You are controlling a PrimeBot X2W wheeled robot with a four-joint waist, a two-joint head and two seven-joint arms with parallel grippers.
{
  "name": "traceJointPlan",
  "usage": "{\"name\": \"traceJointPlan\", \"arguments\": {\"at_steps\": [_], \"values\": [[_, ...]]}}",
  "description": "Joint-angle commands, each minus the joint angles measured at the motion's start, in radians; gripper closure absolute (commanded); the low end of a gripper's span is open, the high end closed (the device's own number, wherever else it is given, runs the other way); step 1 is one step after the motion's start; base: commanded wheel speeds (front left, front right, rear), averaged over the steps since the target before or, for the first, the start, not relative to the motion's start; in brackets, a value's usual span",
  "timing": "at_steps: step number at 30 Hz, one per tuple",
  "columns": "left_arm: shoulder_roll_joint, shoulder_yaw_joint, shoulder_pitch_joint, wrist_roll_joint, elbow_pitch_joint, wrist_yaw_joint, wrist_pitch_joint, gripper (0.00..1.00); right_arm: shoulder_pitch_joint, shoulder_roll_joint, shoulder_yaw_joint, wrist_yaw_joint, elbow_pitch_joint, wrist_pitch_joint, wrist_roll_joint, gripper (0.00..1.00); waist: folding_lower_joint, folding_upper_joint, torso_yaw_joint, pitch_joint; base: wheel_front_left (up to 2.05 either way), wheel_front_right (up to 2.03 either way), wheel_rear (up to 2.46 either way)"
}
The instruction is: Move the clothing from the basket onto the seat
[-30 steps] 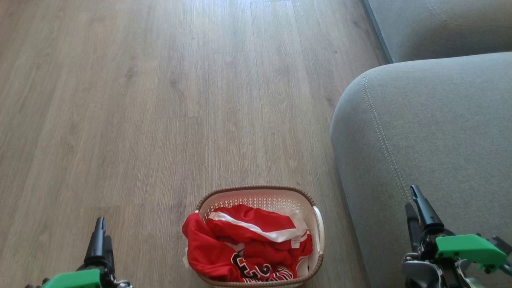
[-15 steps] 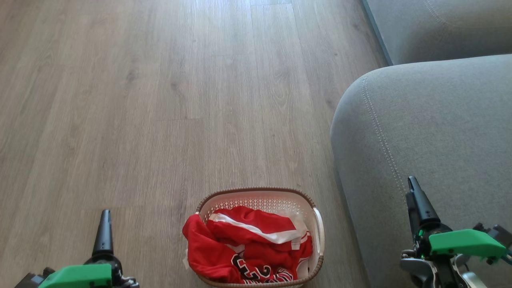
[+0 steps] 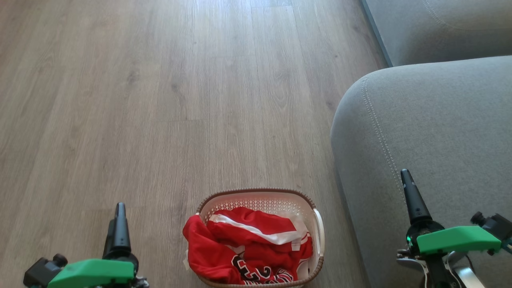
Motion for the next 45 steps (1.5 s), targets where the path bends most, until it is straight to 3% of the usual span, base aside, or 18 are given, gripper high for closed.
{"name": "traceJointPlan", "arguments": {"at_steps": [1, 21, 45], "values": [[0.011, 0.007, -0.024, 0.031, -0.041, 0.005, -0.009, 0.0, -0.013, -0.006, -0.01, 0.004, -0.04, -0.008, -0.034, 0.0, 0.0, 0.0, 0.0, 0.0, 0.0, 0.0, 0.0], [0.02, -0.052, -0.024, 0.388, -0.002, 0.032, -0.068, 0.0, 0.015, 0.039, -0.041, 0.005, -0.044, -0.011, -0.367, 0.0, 0.0, 0.0, -0.001, -0.007, 0.0, 0.0, 0.0], [0.039, -0.105, -0.009, 0.686, 0.02, 0.071, -0.135, 0.0, 0.031, 0.092, -0.085, 0.007, 0.001, -0.016, -0.723, 0.0, 0.0, 0.0, 0.0, -0.022, 0.0, 0.0, 0.0]]}}
